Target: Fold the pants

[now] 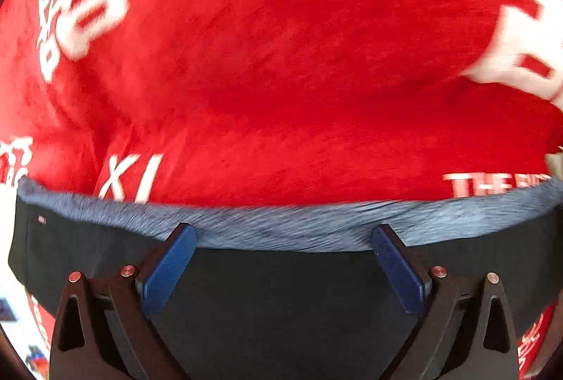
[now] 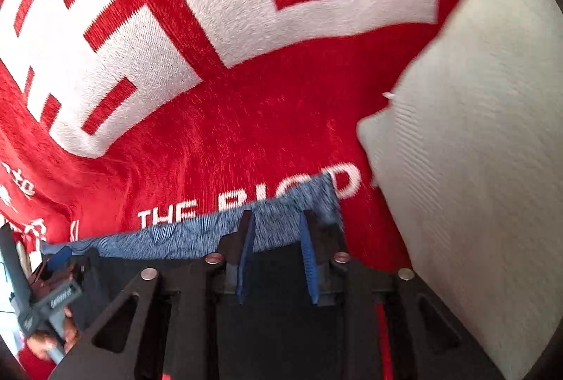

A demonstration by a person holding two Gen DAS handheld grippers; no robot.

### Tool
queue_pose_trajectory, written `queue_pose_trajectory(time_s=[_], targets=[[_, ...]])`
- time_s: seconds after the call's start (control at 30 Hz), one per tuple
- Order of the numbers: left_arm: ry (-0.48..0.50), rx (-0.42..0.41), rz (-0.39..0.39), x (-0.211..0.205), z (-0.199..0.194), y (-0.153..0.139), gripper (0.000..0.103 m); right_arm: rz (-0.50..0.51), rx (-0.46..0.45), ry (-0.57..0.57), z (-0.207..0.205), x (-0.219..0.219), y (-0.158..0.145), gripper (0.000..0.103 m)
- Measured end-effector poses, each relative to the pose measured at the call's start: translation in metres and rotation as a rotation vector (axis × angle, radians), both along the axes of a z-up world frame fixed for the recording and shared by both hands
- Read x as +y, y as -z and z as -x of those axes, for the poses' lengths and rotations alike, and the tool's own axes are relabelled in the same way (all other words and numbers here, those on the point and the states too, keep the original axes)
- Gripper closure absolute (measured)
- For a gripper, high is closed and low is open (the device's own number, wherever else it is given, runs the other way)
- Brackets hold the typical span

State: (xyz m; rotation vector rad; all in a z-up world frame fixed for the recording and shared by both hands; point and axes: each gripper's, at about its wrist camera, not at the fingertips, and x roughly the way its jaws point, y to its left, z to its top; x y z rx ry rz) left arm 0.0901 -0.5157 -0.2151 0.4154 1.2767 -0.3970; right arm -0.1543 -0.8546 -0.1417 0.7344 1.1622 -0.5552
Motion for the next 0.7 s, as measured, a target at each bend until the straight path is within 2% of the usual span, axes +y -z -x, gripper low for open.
queue_pose_trajectory(time_s=[0.07,0.13,0.2,0.37,0.47,0.7], targets=[[-0.032,0.009,0.008,0.009,-0.007,0.007,0.002,0.009,0.002,-0.019,0.008,0.01,-0.006,0.07],[-0.075,0.027,0.03,0.029,-0.011,0.009,0.002,0.028,0.013,-0.044,0.013,0.022,-0.007,0.058],[-0.096,0.019,0.014,0.03,-0.014,0.013,0.002,0.055,0.037,-0.078,0.016,0.029,-0.001,0.051],[-0.09,-0.004,-0.007,0.029,-0.019,0.016,0.0,0.12,0.072,-0.153,0.015,0.036,0.013,0.051],[-0.083,-0.04,-0.039,0.032,-0.03,0.0,0.0,0.158,0.107,-0.178,0.013,0.044,0.009,0.051],[-0.108,-0.09,-0.107,0.103,-0.034,-0.031,0.0,0.139,0.093,-0.133,0.033,0.05,-0.001,0.051]])
